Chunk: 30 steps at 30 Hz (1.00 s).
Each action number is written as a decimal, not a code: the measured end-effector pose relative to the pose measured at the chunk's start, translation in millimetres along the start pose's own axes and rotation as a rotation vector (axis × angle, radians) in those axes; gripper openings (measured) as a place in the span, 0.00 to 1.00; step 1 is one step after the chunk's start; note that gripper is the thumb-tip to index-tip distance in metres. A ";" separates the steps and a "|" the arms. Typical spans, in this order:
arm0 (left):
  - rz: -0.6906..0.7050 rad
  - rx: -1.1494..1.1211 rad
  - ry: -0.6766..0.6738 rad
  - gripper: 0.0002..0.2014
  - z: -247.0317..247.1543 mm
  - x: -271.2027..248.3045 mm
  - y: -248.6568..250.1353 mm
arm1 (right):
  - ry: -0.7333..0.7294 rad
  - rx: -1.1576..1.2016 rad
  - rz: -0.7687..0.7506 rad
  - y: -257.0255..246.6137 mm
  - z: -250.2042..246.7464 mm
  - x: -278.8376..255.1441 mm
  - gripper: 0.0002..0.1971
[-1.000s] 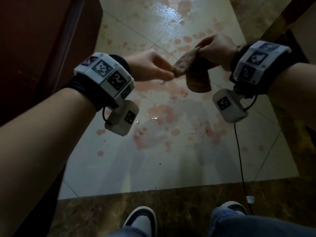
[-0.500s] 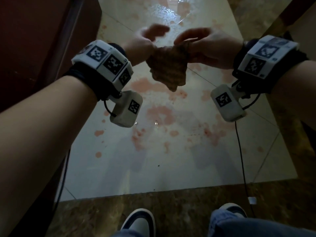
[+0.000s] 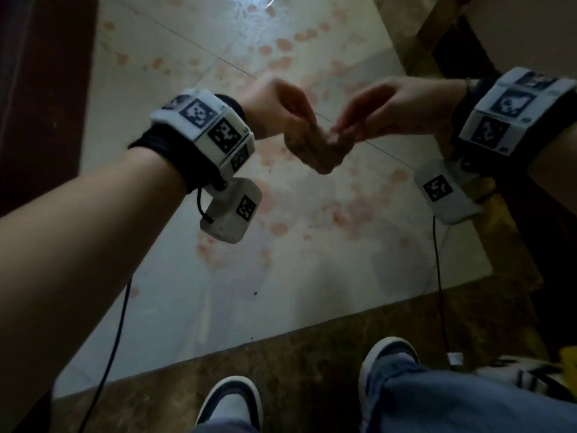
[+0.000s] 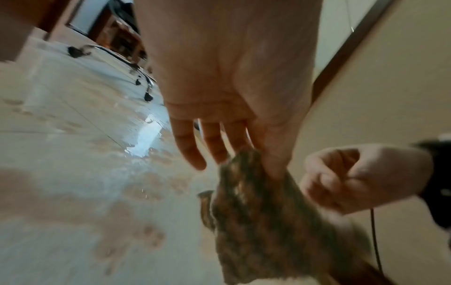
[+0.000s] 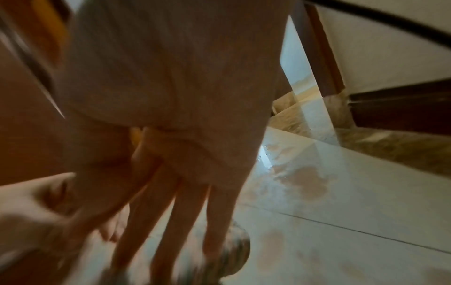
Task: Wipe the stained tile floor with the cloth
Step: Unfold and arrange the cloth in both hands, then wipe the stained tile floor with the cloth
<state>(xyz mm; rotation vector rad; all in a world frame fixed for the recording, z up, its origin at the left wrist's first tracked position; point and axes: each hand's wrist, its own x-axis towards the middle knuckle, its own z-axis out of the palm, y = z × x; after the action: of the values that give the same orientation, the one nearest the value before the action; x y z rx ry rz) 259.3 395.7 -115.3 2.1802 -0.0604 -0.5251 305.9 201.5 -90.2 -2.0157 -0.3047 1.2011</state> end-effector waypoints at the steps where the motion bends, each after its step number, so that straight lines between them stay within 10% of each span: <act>1: -0.012 0.112 -0.110 0.08 13.2 3.5 -3.7 | -0.115 -0.059 0.099 12.9 0.9 -3.2 0.21; 5: -0.078 0.519 -0.449 0.13 65.8 11.0 -29.1 | -0.337 -0.363 0.350 60.0 21.7 -6.2 0.21; 12: -0.060 0.615 -0.243 0.19 90.1 17.2 -60.0 | -0.001 -0.895 0.103 102.0 59.5 9.4 0.22; 17: 0.283 0.835 -0.248 0.21 106.2 7.9 -69.6 | -0.129 -1.250 0.022 113.7 72.0 30.4 0.32; 30: 0.317 1.028 -0.519 0.37 122.6 19.0 -84.2 | -0.319 -1.246 0.173 133.6 70.0 32.4 0.36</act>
<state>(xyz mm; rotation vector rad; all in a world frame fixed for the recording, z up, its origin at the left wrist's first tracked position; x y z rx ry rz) 216.9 351.8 -252.2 2.8324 -1.1566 -1.0043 242.4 161.4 -225.0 -2.8759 -1.3157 1.6536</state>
